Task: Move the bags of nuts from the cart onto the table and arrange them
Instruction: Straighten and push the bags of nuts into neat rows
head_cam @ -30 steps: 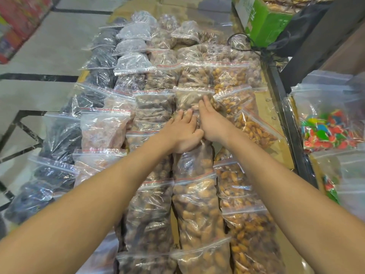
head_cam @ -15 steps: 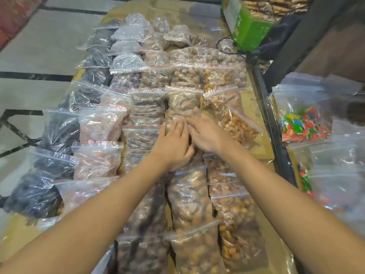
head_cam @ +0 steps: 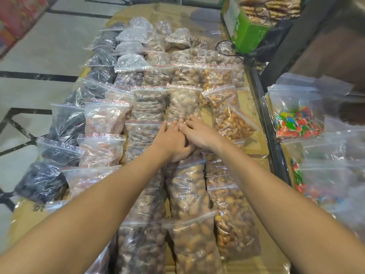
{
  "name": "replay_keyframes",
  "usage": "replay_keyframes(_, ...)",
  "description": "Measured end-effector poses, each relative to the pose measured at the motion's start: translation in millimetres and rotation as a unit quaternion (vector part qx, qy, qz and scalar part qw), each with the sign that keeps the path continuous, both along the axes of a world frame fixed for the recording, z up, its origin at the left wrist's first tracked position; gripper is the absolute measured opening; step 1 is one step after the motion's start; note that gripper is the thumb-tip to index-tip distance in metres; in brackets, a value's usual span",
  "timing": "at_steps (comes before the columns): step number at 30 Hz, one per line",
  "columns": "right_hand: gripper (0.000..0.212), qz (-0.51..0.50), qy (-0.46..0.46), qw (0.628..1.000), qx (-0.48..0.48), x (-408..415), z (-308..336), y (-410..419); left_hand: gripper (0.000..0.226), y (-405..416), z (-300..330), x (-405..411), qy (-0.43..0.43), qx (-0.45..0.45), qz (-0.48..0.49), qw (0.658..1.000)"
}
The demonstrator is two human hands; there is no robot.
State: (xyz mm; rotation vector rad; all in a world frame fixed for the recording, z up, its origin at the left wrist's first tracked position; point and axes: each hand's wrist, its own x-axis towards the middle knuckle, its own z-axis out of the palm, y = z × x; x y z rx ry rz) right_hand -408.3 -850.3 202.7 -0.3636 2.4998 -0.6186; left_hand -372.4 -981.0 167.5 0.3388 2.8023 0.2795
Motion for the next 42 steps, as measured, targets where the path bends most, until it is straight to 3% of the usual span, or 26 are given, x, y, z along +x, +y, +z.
replay_keyframes(3, 0.048, -0.092, 0.034, 0.988, -0.119, 10.0, 5.8, 7.2, 0.078, -2.7, 8.5, 15.6, 0.019, 0.012, 0.026, 0.999)
replay_keyframes(5, 0.046, -0.147, 0.038, 0.978, -0.140, 17.5, 6.0, 17.9, 0.074, -1.7, 12.1, 36.3, 0.034, 0.033, 0.044, 0.998)
replay_keyframes(11, 0.050, -0.050, 0.010, 0.998, 0.021, 31.0, -5.4, 39.1, 0.039, 2.8, 5.9, 79.3, 0.031, 0.130, 0.116, 0.984)
replay_keyframes(15, 0.054, -0.118, -0.057, 0.990, -0.054, 34.6, -0.5, 34.4, 0.039, 10.8, 11.7, 73.8, 0.001, 0.173, 0.222, 0.960)
replay_keyframes(17, 0.041, -0.163, -0.081, 0.980, -0.082, 34.5, -3.1, 28.8, 0.040, 15.4, 15.5, 66.1, -0.009, 0.191, 0.246, 0.950)
replay_keyframes(19, 0.027, -0.245, -0.144, 0.946, -0.159, 35.2, -3.6, 23.4, 0.028, 13.9, 20.0, 58.3, -0.018, 0.281, 0.314, 0.907)
replay_keyframes(22, 0.032, -0.326, -0.193, 0.888, -0.260, 34.4, -10.3, 23.0, 0.023, 4.7, 25.0, 51.8, -0.028, 0.391, 0.397, 0.830)
replay_keyframes(28, 0.061, -0.331, -0.200, 0.876, -0.289, 38.1, -14.7, 20.6, 0.034, 2.2, 26.2, 45.6, -0.040, 0.391, 0.403, 0.826)
replay_keyframes(31, 0.054, -0.334, -0.169, 0.890, -0.259, 37.6, -19.1, 19.2, 0.032, 0.9, 23.4, 45.9, -0.021, 0.382, 0.393, 0.836)
replay_keyframes(34, 0.060, -0.337, -0.089, 0.917, -0.196, 39.6, -21.8, 13.5, 0.028, -1.2, 18.2, 47.4, 0.023, 0.345, 0.352, 0.870)
replay_keyframes(38, 0.081, -0.234, 0.024, 0.968, -0.091, 41.2, -22.3, 14.5, 0.037, -4.8, 9.2, 57.7, 0.094, 0.202, 0.222, 0.949)
replay_keyframes(40, 0.076, -0.197, 0.065, 0.974, -0.090, 47.3, -21.4, 17.2, 0.044, -6.0, 0.9, 64.8, 0.127, 0.116, 0.135, 0.976)
replay_keyframes(42, 0.062, -0.134, 0.138, 0.979, -0.067, 60.0, -24.9, 20.6, 0.056, -5.4, -5.2, 73.2, 0.083, 0.061, 0.070, 0.992)
